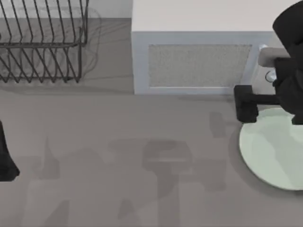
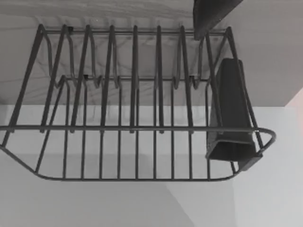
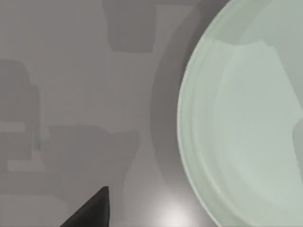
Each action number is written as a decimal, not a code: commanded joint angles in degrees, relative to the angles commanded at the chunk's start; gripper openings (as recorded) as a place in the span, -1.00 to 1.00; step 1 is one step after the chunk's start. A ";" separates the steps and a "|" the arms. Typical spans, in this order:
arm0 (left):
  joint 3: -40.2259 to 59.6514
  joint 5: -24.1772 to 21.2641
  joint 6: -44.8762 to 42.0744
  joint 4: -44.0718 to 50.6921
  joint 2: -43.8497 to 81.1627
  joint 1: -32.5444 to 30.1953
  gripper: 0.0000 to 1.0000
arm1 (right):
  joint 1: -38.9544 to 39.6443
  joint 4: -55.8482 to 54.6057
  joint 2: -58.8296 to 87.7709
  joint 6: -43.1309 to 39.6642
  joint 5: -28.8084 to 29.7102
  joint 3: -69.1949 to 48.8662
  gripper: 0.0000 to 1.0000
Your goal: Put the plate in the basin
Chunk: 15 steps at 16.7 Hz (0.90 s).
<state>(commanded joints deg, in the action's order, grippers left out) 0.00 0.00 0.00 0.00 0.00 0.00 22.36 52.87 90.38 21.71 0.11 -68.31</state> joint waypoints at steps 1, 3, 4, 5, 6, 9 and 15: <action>0.00 0.00 0.00 0.00 0.00 0.00 1.00 | 0.46 2.42 4.40 0.67 -0.03 -3.12 1.00; 0.00 0.00 0.00 0.00 0.00 0.00 1.00 | 1.04 6.46 11.50 1.72 -0.07 -8.38 1.00; 0.00 0.00 0.00 0.00 0.00 0.00 1.00 | 1.18 8.00 14.14 2.10 -0.08 -10.44 1.00; 0.00 0.00 0.00 0.00 0.00 0.00 1.00 | 1.23 9.19 16.17 2.39 -0.08 -12.09 1.00; 0.00 0.00 0.00 0.00 0.00 0.00 1.00 | 1.23 10.03 17.59 2.58 -0.07 -13.29 1.00; 0.00 0.00 0.00 0.00 0.00 0.00 1.00 | 1.19 10.61 18.61 2.72 -0.06 -14.17 1.00; 0.00 0.00 0.00 0.00 0.00 0.00 1.00 | 2.53 8.51 18.95 1.80 -0.51 -12.45 1.00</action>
<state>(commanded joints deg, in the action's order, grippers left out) 0.00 0.00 0.00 0.00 0.00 0.00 24.89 61.38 109.33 23.51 -0.39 -80.75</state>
